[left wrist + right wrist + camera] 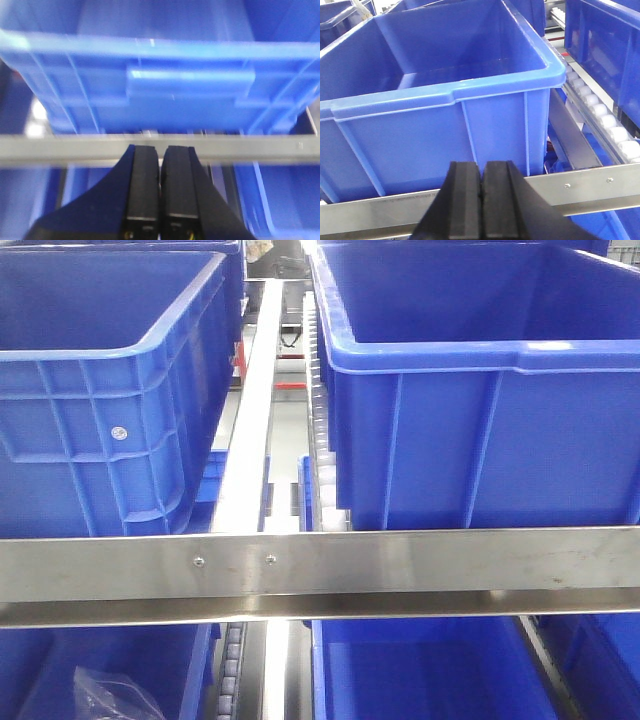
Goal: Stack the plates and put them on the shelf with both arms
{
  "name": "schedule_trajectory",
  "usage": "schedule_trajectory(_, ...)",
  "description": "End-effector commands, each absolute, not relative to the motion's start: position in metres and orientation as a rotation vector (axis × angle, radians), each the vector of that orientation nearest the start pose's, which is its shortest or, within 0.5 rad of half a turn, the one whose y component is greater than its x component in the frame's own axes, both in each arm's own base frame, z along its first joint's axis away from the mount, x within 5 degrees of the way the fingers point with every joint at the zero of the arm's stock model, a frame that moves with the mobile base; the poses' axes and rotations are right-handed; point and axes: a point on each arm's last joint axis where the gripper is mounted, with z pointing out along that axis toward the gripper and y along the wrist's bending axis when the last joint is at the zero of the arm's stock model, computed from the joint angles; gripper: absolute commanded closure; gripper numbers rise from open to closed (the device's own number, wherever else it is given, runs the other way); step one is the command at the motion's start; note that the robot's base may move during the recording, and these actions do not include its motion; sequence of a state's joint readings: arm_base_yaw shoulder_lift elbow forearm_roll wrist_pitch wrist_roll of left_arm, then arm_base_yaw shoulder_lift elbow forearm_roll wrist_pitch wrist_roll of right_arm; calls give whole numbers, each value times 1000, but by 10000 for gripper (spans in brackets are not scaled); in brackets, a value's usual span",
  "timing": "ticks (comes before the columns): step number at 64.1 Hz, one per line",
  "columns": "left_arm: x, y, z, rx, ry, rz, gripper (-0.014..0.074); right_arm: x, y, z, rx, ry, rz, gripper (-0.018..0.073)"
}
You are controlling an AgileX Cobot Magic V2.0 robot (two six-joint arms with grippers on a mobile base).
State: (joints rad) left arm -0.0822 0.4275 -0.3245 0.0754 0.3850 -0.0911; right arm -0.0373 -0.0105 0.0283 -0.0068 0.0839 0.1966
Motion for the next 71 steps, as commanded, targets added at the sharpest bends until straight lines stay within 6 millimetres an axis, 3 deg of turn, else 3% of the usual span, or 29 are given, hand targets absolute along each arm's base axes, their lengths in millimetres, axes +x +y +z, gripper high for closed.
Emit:
schedule_trajectory(1, 87, -5, 267, 51, 1785, -46, 511, 55, -2, 205, 163, 1470, 109, 524)
schedule_trajectory(9, 68, -5, 238, 36, 1598, -85, 511, 55, -2, 205, 163, 1470, 109, 524)
schedule_trajectory(18, 56, -5, 207, 12, 1509, -117, 511, 55, -2, 205, 163, 1470, 109, 524)
schedule_trajectory(71, 54, -4, 208, -2, 1503, -133, 511, 55, -2, 205, 163, 1470, 109, 524)
